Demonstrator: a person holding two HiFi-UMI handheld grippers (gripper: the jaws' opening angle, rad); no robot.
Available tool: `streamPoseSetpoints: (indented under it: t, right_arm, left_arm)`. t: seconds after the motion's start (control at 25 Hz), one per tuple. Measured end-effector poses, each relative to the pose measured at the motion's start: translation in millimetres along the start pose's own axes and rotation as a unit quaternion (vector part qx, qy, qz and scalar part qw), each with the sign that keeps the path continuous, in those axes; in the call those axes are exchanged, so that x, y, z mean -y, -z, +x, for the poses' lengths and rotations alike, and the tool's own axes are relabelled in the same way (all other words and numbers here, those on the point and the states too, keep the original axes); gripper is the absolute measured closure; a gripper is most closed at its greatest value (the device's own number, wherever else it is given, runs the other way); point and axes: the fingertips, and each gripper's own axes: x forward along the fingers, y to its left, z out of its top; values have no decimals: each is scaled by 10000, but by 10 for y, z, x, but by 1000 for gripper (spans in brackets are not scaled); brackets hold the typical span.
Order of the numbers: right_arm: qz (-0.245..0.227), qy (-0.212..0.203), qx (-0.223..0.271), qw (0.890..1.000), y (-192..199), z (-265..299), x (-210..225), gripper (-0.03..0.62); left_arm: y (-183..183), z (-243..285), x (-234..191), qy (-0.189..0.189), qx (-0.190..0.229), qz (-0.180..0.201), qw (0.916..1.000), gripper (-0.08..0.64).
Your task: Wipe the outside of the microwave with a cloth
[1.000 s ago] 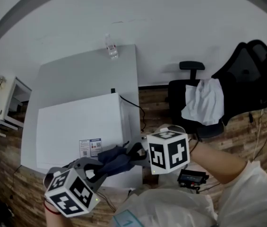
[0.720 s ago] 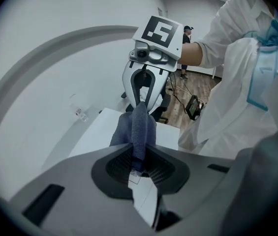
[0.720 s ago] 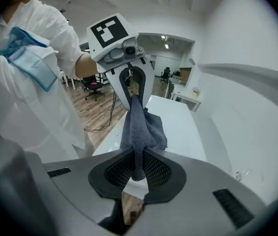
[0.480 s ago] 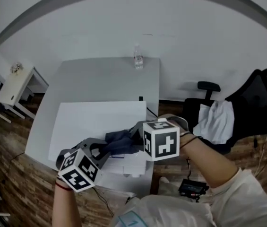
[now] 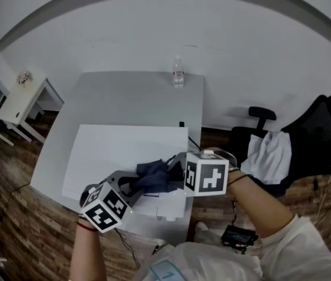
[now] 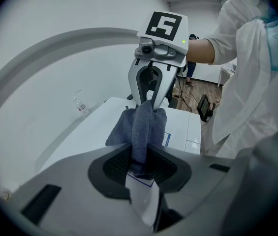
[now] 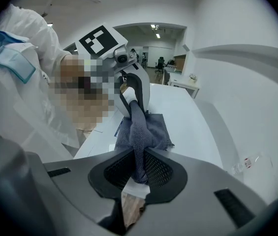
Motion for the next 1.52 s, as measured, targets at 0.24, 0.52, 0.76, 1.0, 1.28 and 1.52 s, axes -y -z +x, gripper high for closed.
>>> streamPoseSetpoints:
  t: [0.24, 0.52, 0.76, 1.0, 1.28, 1.52]
  right_arm:
    - [237, 61, 335, 9991, -45, -104, 20, 486]
    - [893, 600, 1693, 9797, -264, -406, 122, 451]
    - [1368, 1388, 2693, 9431, -440, -605, 334, 456]
    - [1514, 1933, 3414, 9073, -493, -845, 548, 523]
    - [1669, 1733, 3665, 8988, -426, -1012, 608, 548]
    - [1786, 1921, 3718, 8905, -394, -1056, 623, 548]
  left_arm:
    - [-141, -86, -38, -120, 388, -164, 9990, 347]
    - [-589, -368, -228, -1047, 1764, -706, 9762, 347]
    - [-807, -374, -380, -1621, 2316, -1055, 9534, 433]
    - [-1092, -515, -627, -2002, 3001, -1477, 9209, 539]
    - [-1294, -580, -684, -1820, 3501, -1684, 9033, 558]
    - [-1343, -610, -705, -1741, 3670, -1765, 8966, 558]
